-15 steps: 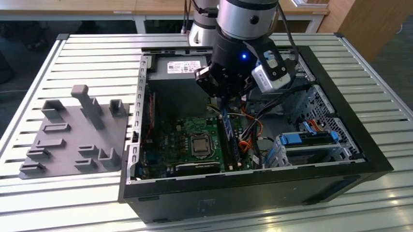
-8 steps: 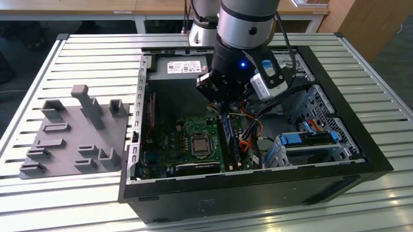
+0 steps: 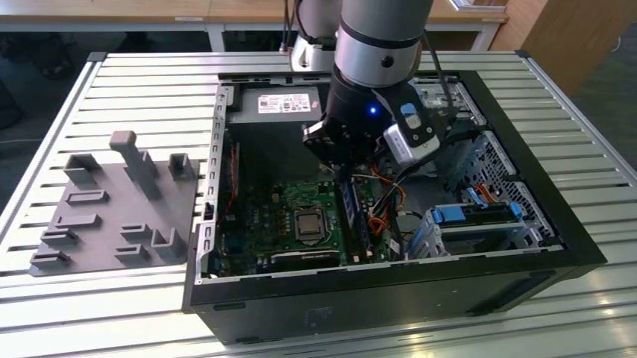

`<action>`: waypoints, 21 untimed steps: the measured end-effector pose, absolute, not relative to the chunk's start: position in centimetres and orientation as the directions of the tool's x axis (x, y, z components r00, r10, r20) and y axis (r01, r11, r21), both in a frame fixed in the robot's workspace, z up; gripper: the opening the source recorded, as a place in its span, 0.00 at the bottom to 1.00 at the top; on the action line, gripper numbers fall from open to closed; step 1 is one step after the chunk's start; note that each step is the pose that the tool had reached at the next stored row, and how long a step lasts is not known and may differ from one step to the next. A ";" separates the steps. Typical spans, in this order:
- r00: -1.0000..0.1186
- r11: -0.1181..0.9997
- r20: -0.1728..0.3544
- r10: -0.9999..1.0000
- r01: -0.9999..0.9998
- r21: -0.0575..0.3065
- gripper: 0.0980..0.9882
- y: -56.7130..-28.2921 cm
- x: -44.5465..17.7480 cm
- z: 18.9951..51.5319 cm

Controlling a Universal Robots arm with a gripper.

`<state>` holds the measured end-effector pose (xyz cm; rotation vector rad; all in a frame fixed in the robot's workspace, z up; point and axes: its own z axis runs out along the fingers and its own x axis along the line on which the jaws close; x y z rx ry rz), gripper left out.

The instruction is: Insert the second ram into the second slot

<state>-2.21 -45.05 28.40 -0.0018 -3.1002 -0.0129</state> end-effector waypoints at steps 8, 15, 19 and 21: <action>-0.999 1.000 0.041 0.011 0.011 0.008 0.04 -45.0 -1.9 27.8; -0.999 1.000 0.041 0.010 0.011 0.008 0.04 -45.0 -1.9 26.7; -0.999 1.000 0.041 0.010 0.011 0.008 0.04 -45.0 -1.8 25.9; -0.999 1.000 0.041 0.011 0.011 0.008 0.04 -45.0 -1.8 25.8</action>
